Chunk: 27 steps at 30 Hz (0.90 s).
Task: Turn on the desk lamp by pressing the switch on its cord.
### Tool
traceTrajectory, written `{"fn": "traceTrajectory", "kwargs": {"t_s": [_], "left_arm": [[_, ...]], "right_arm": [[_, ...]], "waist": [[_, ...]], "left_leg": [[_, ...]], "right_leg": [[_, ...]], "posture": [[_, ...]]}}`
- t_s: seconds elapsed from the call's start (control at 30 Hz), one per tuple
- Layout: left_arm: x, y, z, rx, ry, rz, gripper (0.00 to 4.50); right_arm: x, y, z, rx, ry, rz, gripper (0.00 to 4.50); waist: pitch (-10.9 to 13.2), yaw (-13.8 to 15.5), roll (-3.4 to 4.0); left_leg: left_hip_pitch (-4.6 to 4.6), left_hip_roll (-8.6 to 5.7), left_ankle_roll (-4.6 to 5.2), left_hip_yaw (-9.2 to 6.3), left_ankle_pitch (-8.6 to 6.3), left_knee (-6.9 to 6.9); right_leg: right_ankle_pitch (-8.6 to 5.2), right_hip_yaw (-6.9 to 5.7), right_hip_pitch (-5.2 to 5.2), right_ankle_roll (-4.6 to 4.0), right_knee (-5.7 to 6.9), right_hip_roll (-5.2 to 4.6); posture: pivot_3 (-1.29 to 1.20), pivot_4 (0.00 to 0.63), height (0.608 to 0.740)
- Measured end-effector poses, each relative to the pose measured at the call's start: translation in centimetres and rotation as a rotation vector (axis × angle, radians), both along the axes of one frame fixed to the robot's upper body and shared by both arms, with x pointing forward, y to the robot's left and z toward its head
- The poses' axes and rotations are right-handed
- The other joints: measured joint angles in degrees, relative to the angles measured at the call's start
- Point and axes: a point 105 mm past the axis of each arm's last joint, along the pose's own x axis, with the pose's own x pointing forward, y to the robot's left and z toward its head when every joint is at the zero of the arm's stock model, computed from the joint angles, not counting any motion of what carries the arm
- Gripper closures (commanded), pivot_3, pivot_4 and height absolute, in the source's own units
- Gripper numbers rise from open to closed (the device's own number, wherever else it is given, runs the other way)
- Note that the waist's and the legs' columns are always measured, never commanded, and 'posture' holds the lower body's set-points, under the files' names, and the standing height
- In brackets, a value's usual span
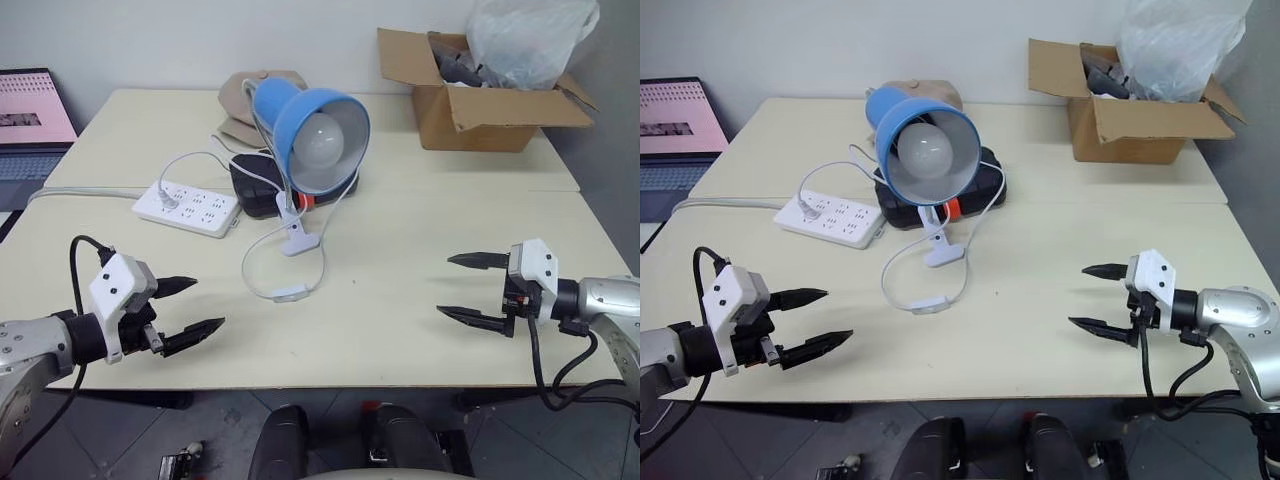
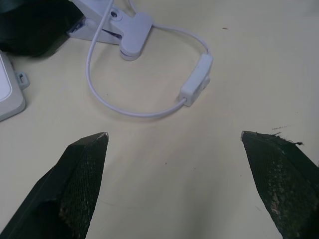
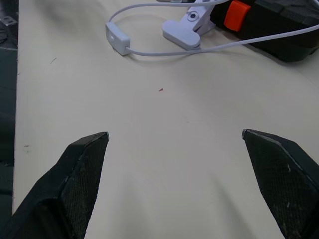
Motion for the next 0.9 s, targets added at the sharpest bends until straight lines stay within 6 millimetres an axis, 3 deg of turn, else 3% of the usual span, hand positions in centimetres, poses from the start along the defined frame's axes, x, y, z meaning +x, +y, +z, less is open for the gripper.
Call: {"fn": "traceTrajectory", "kwargs": {"t_s": [0.4,0.63,0.9], "left_arm": [[-0.3,-0.4,0.0,0.035,-0.006,-0.037,0.05],[1.2,-1.2,1.6,-0.003,-0.094,-0.089,0.05],[3.0,-3.6,-0.4,0.039,-0.073,-0.263,0.05]], "right_arm": [[0.3,0.1,0.2,0.001,-0.011,-0.014,0.0],[0.5,1.1,0.6,-0.002,0.005,-0.027,0.0],[-0.1,2.0,1.1,-0.013,0.018,-0.02,0.0]], "waist": [[0.0,0.0,0.0],[0.0,0.1,0.0],[0.0,0.2,0.0]], "left_leg": [[0.0,0.0,0.0,-0.01,0.0,0.02],[0.02,0.0,0.0,-0.02,0.0,0.04],[0.01,-0.02,0.01,0.01,0.0,0.04]], "right_leg": [[0.0,0.0,0.0,-0.01,0.01,0.0],[0.02,-0.01,0.01,0.03,0.12,0.0],[0.05,0.0,0.01,0.08,0.11,0.0]], "posture": [[0.0,0.15,0.74],[0.0,0.15,0.74],[0.0,0.15,0.74]]}}
